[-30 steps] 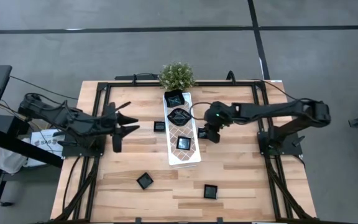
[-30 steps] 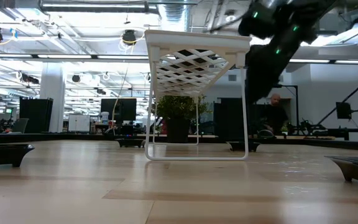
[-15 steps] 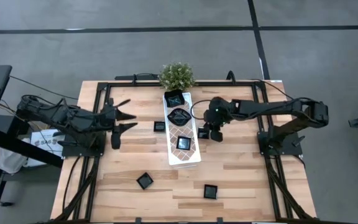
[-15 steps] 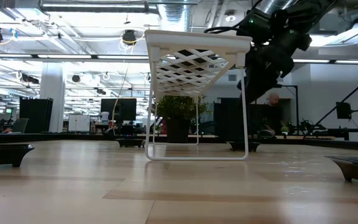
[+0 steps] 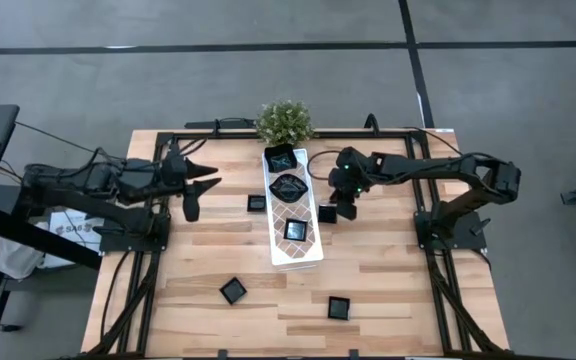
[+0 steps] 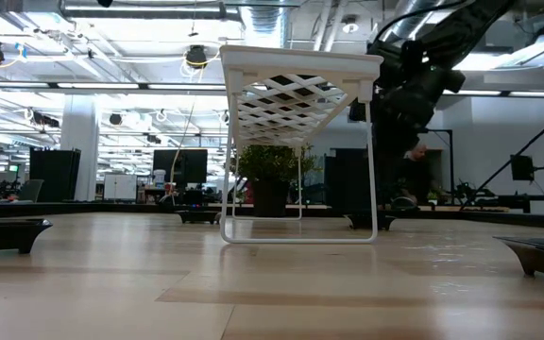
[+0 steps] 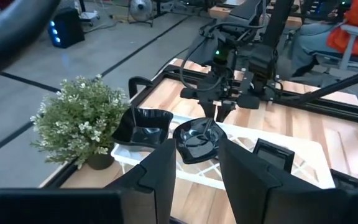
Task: Pick & Place Mini shaped plates
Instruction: Stack the square plate on the other square plate on the shelf
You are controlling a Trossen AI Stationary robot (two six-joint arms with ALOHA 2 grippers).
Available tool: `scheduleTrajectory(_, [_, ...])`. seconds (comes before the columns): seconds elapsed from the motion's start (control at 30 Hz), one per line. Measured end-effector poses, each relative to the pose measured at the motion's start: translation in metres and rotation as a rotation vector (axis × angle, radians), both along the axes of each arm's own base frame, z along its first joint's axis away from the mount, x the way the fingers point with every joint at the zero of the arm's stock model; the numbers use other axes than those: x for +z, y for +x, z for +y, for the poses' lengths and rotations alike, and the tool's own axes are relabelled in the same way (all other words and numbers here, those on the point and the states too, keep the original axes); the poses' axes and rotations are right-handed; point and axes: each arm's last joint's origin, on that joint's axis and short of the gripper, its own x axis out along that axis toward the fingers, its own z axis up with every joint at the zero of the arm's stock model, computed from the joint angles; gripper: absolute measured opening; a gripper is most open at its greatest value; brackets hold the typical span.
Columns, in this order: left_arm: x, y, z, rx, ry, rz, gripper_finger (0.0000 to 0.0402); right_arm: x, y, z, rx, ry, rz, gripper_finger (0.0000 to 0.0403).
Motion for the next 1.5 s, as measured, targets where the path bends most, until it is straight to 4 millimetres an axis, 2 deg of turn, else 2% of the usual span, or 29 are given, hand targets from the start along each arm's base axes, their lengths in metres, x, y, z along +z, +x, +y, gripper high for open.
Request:
scheduleTrajectory(0.53, [0.0, 0.003, 0.019, 0.026, -0.029, -0.001, 0.0124, 0.002, 0.002, -0.001, 0.046, -0.044, -0.034, 0.0059])
scheduleTrajectory(0.67, [0.0, 0.003, 0.021, 0.03, -0.022, 0.004, 0.0124, 0.002, 0.002, -0.001, 0.046, -0.047, -0.031, 0.008])
scheduleTrajectory(0.83, [0.0, 0.003, 0.024, 0.031, -0.03, 0.008, 0.0124, 0.001, 0.002, -0.001, 0.038, -0.045, -0.027, 0.0127])
scheduleTrajectory(1.07, [0.0, 0.003, 0.025, 0.034, -0.03, 0.008, 0.0124, -0.024, 0.009, -0.004, 0.044, -0.006, 0.065, 0.0167])
scheduleTrajectory(1.33, [0.0, 0.003, 0.025, 0.038, -0.035, 0.003, 0.0124, -0.05, 0.017, -0.008, 0.041, 0.02, 0.114, 0.0164])
scheduleTrajectory(1.5, [0.0, 0.003, 0.025, 0.04, -0.039, -0.001, 0.0124, -0.053, 0.018, -0.008, 0.043, 0.029, 0.121, 0.0155])
